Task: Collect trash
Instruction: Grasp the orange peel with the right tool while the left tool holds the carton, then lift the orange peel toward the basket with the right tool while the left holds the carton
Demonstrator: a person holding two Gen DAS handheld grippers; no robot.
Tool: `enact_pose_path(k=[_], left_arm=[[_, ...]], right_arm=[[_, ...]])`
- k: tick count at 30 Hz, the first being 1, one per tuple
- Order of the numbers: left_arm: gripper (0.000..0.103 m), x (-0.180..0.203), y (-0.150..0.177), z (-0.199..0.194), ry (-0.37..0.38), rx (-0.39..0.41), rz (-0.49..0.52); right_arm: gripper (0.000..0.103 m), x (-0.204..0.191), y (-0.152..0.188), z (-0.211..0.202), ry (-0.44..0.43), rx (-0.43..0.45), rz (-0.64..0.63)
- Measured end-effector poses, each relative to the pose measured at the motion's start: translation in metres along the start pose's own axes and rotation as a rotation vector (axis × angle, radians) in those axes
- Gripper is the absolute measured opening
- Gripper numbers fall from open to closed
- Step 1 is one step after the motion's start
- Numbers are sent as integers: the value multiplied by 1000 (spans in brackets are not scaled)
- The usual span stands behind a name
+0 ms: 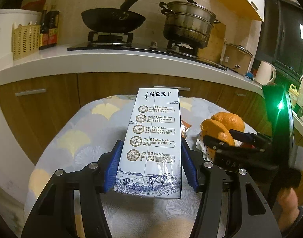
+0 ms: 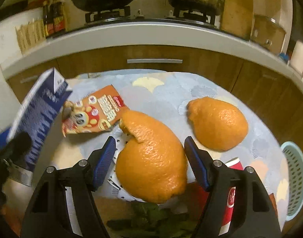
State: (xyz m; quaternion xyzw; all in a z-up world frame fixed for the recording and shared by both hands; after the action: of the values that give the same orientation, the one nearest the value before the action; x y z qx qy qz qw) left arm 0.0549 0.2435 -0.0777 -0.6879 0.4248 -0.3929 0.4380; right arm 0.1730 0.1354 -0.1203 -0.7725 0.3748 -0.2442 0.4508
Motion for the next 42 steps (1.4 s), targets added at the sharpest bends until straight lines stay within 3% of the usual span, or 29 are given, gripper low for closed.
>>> enact_pose_path(k=[4,7,14,21,25,35,42], left_arm=[[54,2,-1,0,1,4,11],[54,2,-2,-1,-1,11,14],[54,8,-15,-17,15,65,11],[54,50,-41,-48,93,138,23],[54,81,-49,-53,148,145,15],[54,169,-38,-45,248,106,79],[54,256,-12,-21,352,23,125]], right_arm=[[39,3,0,1,7,10,10],[29,3,-1,-2,-11,22,26],[27,-2,-27,-39,-61,123,39],[27,21,-52,-95,-68,214,76],[27,48,-48,-115,-64,222,171],[27,156,-16,-151,76,200,330],[27,244,15,-174,206,208,411]])
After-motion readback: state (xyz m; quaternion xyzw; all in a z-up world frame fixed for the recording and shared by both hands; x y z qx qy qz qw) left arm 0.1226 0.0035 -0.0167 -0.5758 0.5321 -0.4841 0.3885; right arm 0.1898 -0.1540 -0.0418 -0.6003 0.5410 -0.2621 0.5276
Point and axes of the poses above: each gripper's, at about its wrist camera, not at the fingertips, and z roughly the way its jaws point, x to its right, y to its underside, the point moved 9 cm from there along z, roughly the way its jaws point, and after that the axes turned 15 degrees about x, right-handed, at the moved point
